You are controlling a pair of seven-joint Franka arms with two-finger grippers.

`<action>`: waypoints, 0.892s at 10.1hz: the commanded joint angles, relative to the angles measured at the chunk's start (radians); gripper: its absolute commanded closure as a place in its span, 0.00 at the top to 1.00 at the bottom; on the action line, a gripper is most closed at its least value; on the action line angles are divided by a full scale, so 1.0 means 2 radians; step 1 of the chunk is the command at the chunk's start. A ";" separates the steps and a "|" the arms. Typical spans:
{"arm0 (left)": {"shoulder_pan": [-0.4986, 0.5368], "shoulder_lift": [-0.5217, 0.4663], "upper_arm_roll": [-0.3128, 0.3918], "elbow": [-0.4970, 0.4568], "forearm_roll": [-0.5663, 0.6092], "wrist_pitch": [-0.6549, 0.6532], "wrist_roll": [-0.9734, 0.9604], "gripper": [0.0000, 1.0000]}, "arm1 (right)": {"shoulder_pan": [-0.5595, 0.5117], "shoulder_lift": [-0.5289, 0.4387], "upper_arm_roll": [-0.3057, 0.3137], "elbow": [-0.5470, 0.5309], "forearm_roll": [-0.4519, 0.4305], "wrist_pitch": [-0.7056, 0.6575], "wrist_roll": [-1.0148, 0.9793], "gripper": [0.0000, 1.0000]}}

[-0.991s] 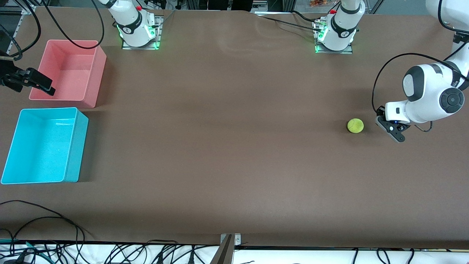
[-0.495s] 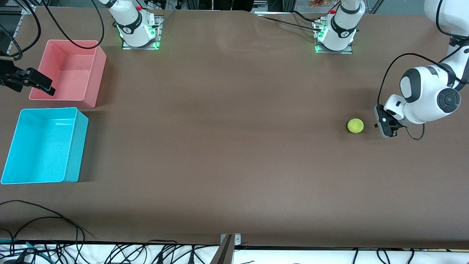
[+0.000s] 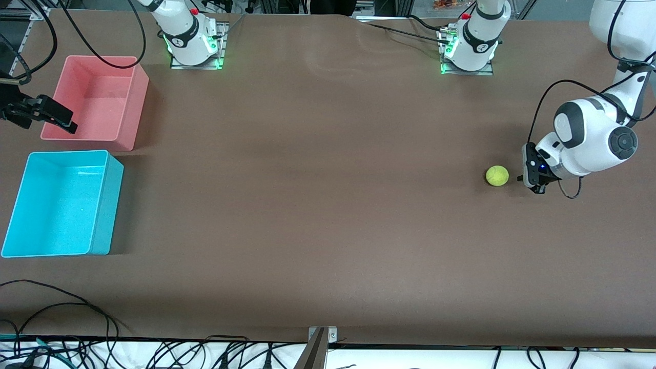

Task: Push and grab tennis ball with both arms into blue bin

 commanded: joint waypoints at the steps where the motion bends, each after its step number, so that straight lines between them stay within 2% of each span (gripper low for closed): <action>1: 0.005 0.010 -0.003 -0.010 -0.013 0.026 0.022 0.00 | -0.003 0.003 0.001 0.011 0.008 -0.004 0.004 1.00; 9: 0.003 0.016 -0.007 -0.033 -0.022 0.044 -0.011 0.00 | -0.003 0.003 0.001 0.011 0.007 -0.003 0.005 1.00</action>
